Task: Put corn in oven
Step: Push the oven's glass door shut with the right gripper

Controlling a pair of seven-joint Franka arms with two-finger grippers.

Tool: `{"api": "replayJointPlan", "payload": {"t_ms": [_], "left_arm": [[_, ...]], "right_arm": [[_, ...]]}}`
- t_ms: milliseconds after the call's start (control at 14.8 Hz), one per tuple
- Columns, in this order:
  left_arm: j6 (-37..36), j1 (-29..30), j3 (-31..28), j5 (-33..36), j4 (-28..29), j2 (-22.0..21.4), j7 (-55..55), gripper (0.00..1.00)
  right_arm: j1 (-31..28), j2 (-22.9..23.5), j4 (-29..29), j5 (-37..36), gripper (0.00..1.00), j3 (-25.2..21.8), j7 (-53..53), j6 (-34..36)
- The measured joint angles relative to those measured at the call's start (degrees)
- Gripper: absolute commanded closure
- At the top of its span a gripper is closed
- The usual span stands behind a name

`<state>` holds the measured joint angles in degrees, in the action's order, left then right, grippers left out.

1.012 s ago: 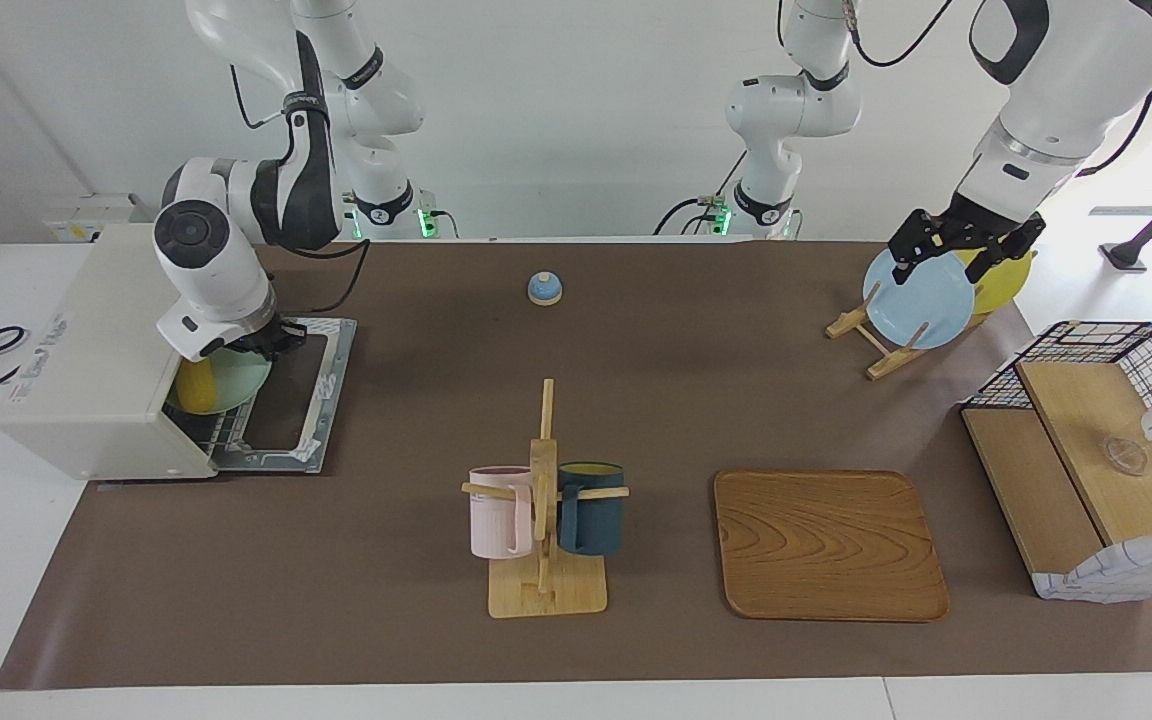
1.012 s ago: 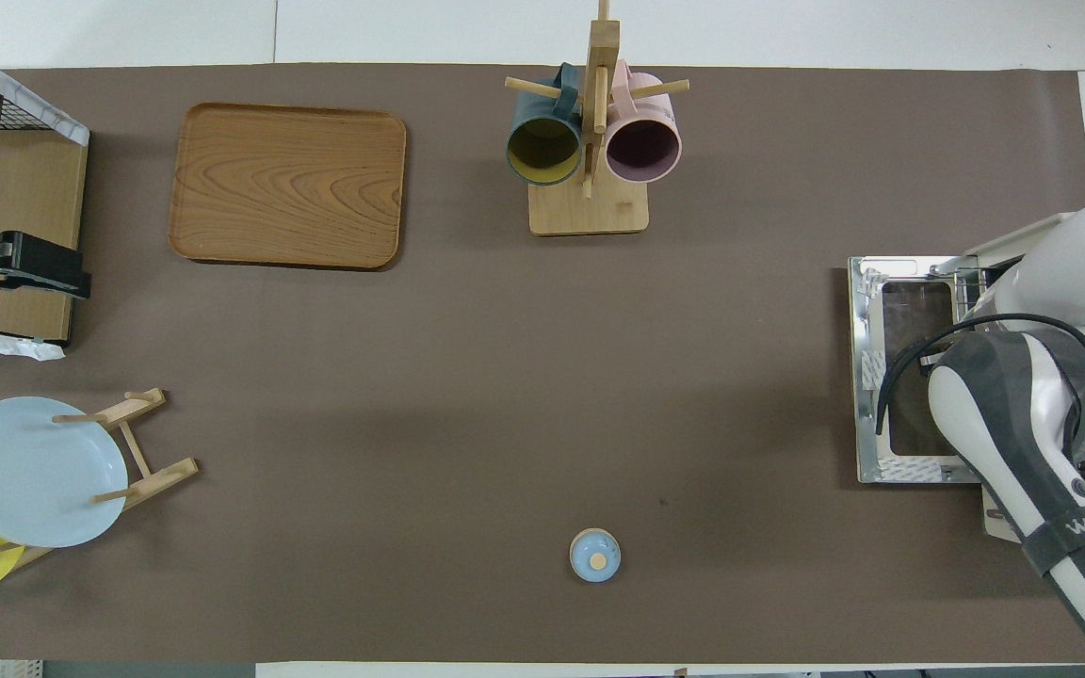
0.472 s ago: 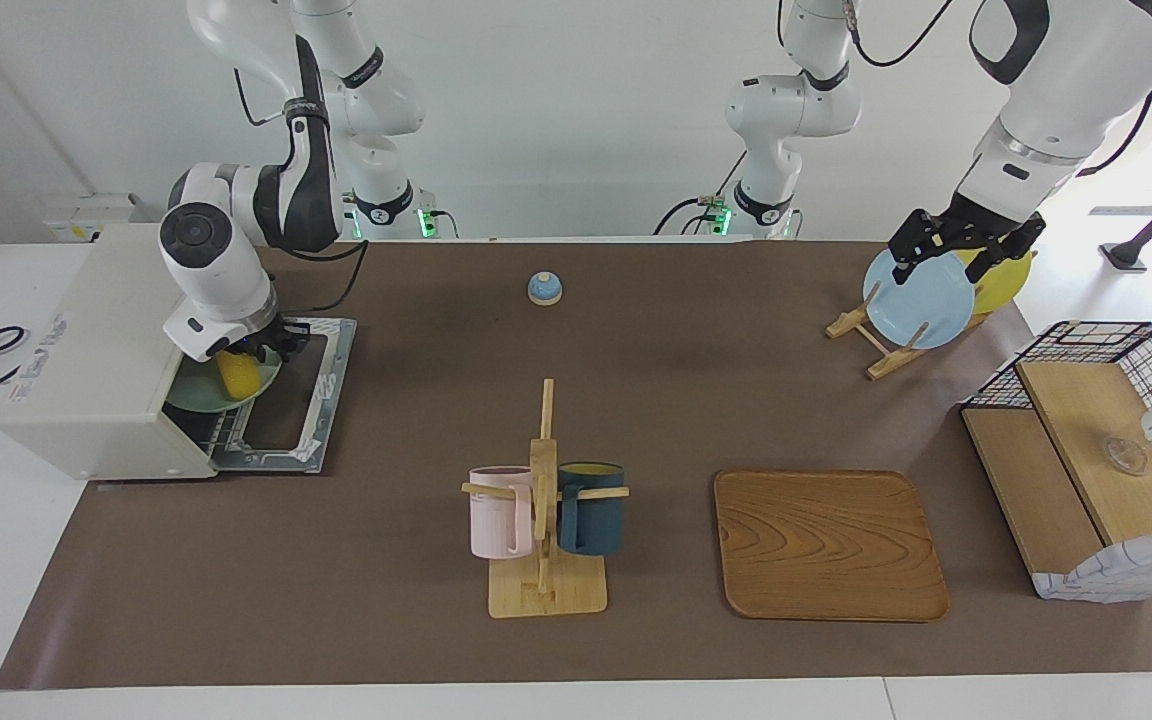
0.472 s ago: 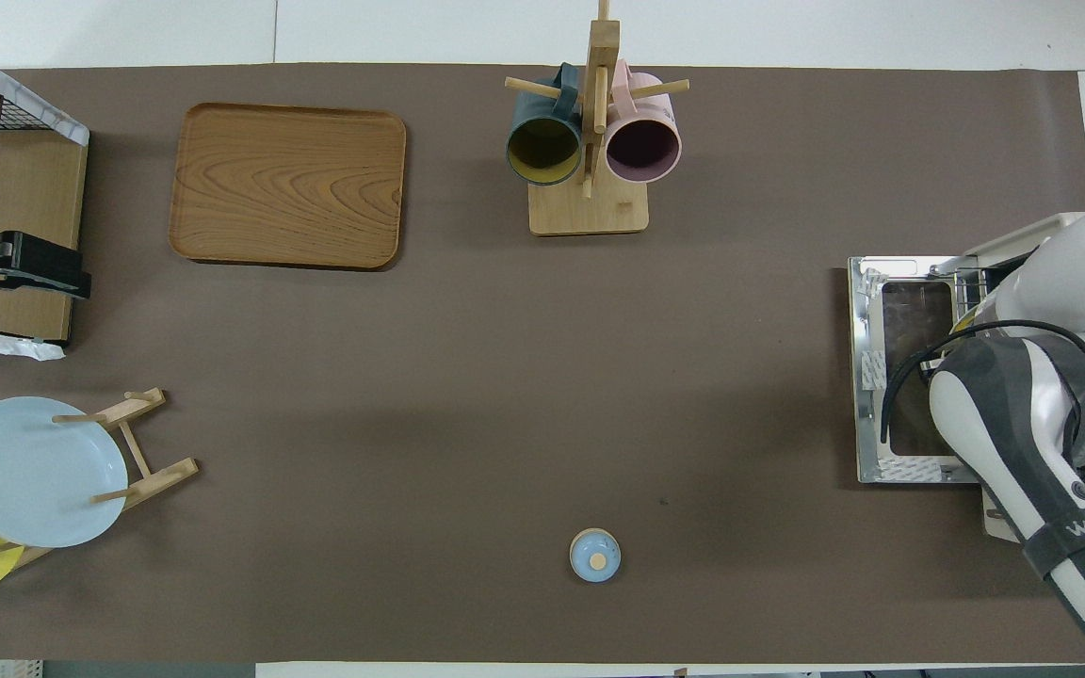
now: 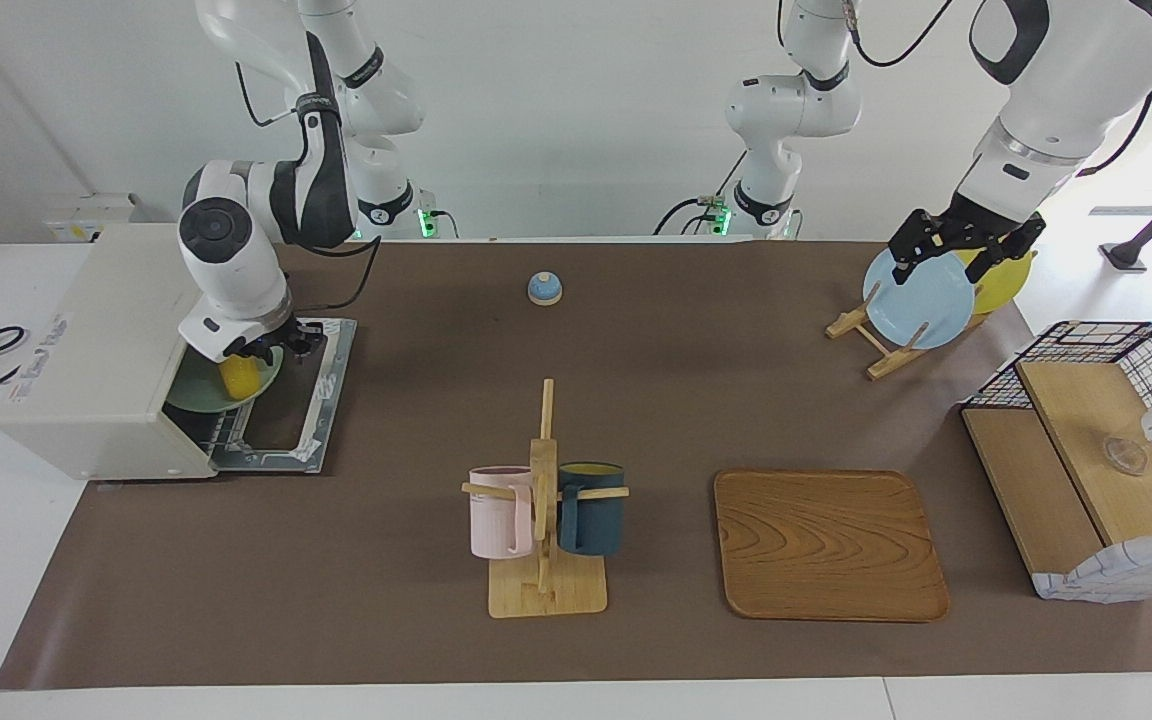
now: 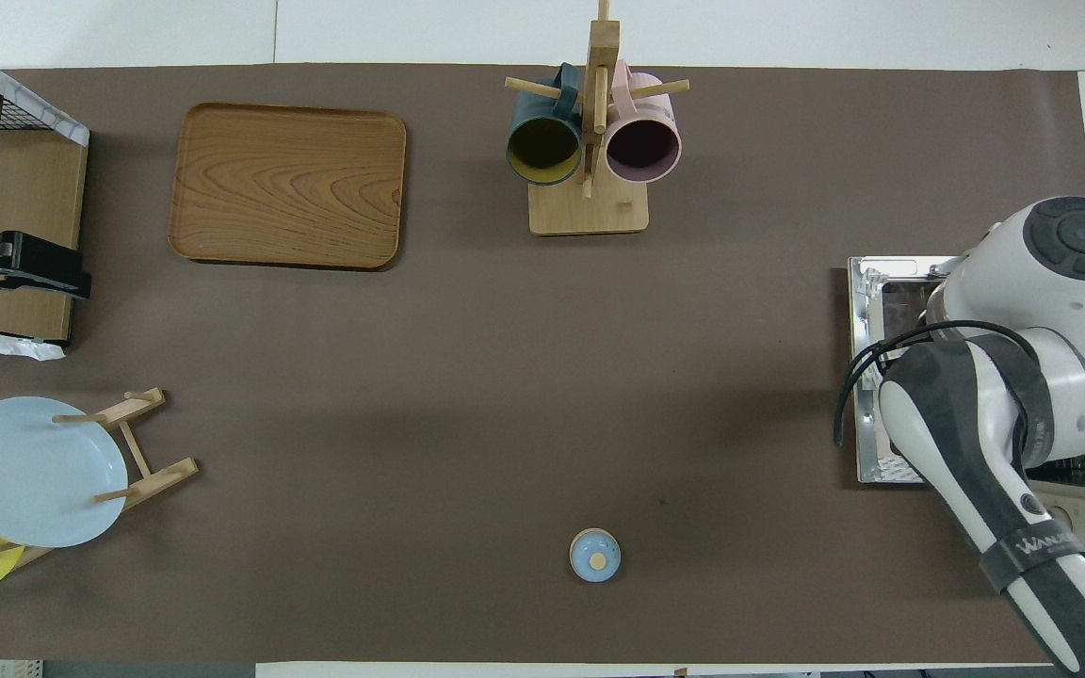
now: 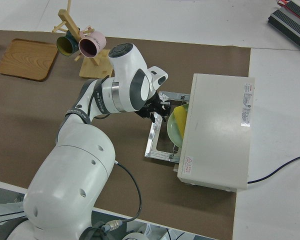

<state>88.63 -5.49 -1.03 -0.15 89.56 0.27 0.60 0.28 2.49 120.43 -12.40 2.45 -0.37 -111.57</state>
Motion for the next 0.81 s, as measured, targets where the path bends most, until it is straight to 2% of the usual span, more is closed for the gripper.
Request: {"api": "replayJointPlan", "payload": {"t_ms": [135, 270, 472, 810], "left_arm": [[0.0, 0.0, 0.0, 0.0, 0.0, 0.0, 0.0, 0.0], [0.0, 0.0, 0.0, 0.0, 0.0, 0.0, 0.0, 0.0], [0.0, 0.0, 0.0, 0.0, 0.0, 0.0, 0.0, 0.0], [0.0, 0.0, 0.0, 0.0, 0.0, 0.0, 0.0, 0.0]], "right_arm": [[3.1, 0.0, 0.7, 0.2, 1.0, 0.1, 4.4, -0.3], [5.1, 0.0, 3.4, 1.9, 1.0, 0.2, 7.9, -3.2], [5.2, 0.0, 10.1, 5.3, 1.0, 0.1, 8.4, -11.7], [4.6, 0.0, 14.2, 5.6, 1.0, 0.0, 8.5, -16.1]]}}
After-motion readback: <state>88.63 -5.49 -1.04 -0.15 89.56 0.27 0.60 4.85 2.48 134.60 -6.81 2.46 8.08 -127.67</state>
